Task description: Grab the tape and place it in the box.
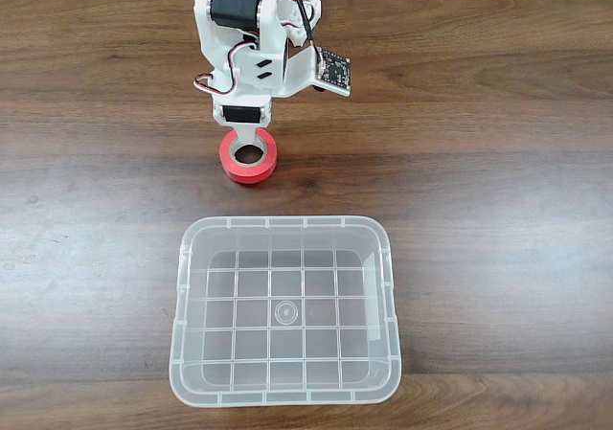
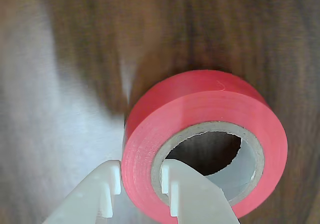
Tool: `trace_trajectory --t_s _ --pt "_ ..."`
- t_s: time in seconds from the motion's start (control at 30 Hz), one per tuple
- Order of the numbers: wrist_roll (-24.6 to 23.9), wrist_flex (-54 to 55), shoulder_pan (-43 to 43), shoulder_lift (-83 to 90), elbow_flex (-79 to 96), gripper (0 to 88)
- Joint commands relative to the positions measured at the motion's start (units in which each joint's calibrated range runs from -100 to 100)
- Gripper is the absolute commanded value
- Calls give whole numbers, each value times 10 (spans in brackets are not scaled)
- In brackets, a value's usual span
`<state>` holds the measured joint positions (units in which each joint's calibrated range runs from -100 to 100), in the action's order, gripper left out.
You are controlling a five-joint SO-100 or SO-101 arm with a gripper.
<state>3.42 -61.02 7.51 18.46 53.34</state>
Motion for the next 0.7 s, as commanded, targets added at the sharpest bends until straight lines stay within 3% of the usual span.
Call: trace_trajectory --t_s 0.0,0.3,0.67 --pt "-4 -105 -13 66 -155 55" --pt "-26 -237 -93 107 -330 56" --pt "-34 -250 -107 109 -345 56"
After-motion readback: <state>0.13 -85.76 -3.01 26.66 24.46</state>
